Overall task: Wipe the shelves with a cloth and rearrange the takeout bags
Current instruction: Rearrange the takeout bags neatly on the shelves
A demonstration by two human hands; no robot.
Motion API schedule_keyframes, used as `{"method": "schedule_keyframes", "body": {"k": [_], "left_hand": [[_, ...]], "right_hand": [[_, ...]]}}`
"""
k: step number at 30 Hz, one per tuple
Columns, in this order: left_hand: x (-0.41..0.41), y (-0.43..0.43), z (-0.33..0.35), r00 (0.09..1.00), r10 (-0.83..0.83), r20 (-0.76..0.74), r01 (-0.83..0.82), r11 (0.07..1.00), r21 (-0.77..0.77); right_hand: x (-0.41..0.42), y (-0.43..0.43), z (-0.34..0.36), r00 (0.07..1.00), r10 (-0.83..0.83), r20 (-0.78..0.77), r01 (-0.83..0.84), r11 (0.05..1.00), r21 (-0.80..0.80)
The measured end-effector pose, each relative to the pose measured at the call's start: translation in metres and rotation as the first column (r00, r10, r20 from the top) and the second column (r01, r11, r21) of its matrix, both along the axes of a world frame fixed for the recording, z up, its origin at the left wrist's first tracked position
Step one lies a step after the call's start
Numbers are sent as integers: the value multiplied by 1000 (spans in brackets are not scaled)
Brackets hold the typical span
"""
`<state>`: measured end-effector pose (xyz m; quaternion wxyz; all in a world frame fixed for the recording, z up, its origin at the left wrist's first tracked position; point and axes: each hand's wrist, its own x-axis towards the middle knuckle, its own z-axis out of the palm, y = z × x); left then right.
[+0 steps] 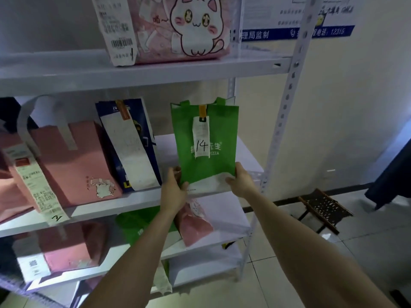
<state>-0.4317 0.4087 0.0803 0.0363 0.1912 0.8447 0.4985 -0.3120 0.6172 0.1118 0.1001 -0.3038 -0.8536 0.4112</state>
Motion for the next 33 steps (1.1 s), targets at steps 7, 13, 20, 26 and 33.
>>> {"method": "schedule_keyframes", "body": {"k": [7,13,20,26,33], "left_hand": [[5,-6,-8,999,-15,48,16,1000,-27],[24,-27,-6,999,-50,-2,50,997,-61],[68,-47,-4,999,14,40,-8,989,-145],[109,-88,-4,964,-198,178,265,769,-581],[115,-128,70,986,-163,39,137,652,-746]], "right_hand": [[6,7,-5,998,52,33,-53,998,24],[35,-4,-8,993,106,-60,-104,994,27],[89,-3,-30,968,246,44,-244,968,-55],[103,-6,-35,775,519,361,-574,817,58],[86,-23,42,665,587,461,-738,612,285]]}}
